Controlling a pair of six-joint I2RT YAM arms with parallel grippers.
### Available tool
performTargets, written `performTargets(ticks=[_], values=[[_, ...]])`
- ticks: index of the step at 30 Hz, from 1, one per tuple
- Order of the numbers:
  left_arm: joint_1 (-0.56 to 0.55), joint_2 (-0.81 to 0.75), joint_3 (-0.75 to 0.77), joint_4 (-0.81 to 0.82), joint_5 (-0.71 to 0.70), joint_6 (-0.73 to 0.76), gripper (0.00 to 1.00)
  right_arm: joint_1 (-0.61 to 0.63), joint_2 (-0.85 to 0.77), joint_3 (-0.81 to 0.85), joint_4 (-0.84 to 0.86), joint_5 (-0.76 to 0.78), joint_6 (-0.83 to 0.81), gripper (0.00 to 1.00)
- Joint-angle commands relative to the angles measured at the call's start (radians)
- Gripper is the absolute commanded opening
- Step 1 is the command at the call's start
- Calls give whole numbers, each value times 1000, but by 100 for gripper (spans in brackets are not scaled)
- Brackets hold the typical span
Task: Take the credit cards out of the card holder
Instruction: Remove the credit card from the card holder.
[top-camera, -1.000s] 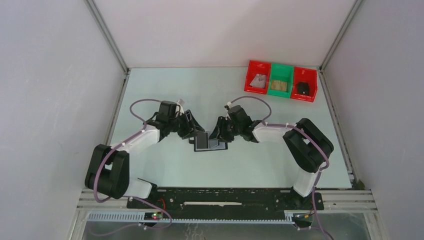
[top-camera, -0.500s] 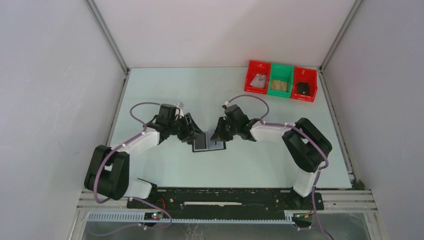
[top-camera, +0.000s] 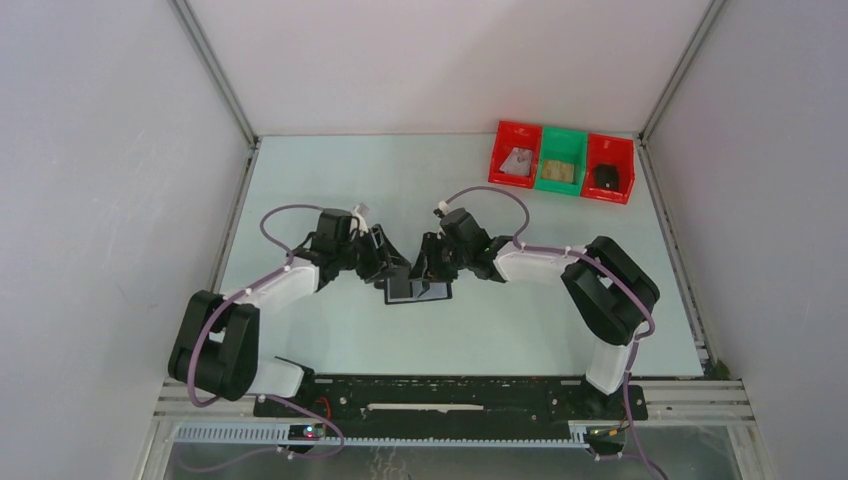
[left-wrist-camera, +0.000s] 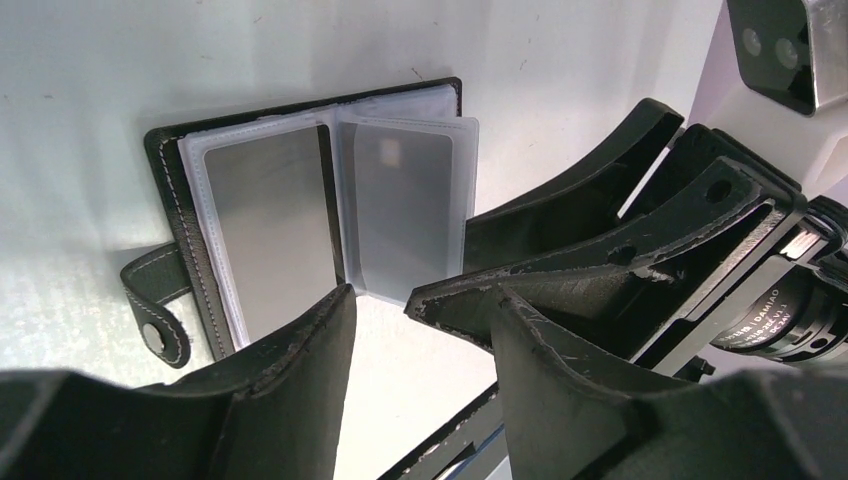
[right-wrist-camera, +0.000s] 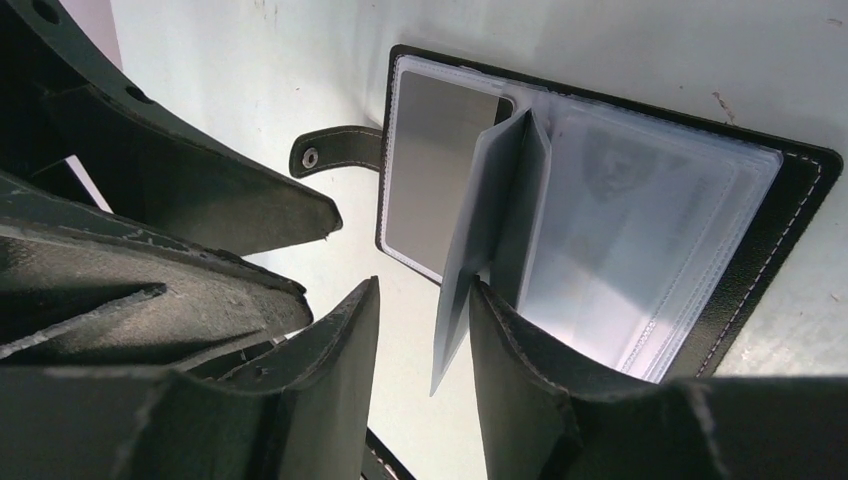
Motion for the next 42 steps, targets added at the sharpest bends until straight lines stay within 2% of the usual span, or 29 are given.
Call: performTargets(ticks=[1, 7, 14, 26, 42], values=[[10, -22, -36, 80, 29, -32, 58, 11, 24, 47, 25, -27, -22, 48], [19, 46, 16, 104, 61, -35, 58, 18, 23, 49, 46, -42, -35, 48], [19, 142, 133, -24, 67, 44, 58, 19, 21, 51, 59, -54, -42, 47], [28, 192, 258, -203, 48, 125, 57, 22, 15, 62, 83, -70, -63, 44], [23, 256, 314, -256, 49, 170, 52, 22, 24, 71, 94, -79, -56, 44]])
